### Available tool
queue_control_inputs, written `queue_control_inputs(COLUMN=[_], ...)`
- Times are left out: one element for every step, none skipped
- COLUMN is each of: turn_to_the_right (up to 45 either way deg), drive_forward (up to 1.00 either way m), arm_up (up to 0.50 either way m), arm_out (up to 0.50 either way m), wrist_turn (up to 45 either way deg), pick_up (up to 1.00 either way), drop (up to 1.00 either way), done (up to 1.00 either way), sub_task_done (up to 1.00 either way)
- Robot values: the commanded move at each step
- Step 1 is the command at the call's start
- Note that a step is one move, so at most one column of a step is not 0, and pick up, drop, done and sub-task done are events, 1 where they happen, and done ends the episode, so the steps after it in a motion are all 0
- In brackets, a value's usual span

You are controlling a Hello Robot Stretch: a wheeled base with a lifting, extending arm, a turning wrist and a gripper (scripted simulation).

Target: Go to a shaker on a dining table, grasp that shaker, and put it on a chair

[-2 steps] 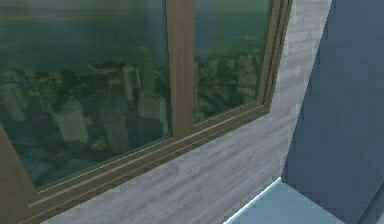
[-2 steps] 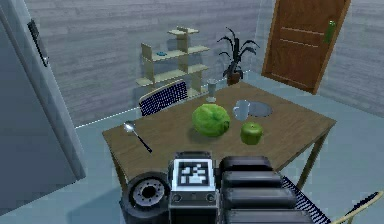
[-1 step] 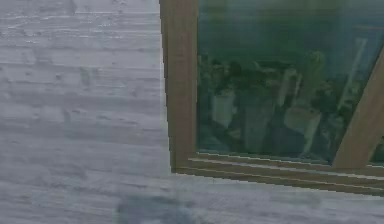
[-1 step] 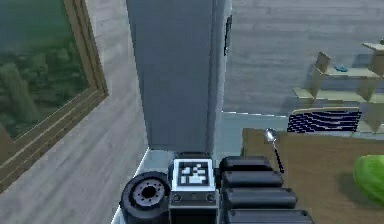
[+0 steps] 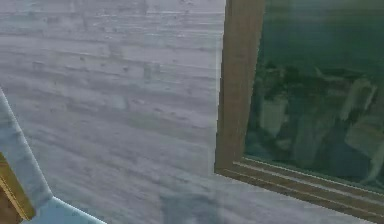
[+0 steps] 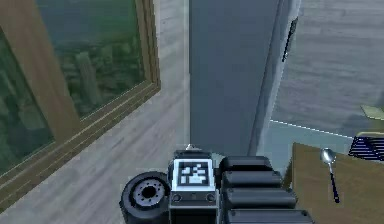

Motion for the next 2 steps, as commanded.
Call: queue_control_inputs(turn_to_the_right=[0.0,-36.0], drive_forward=[0.10,0.00], arm_up=[0.00,0.00], arm_out=[0.00,0.00], wrist_turn=[0.0,0.0], pick_up=[0.00,0.00], drop=[0.00,0.00], done=[0.00,0.00], sub_task_done=[0.00,0.00])
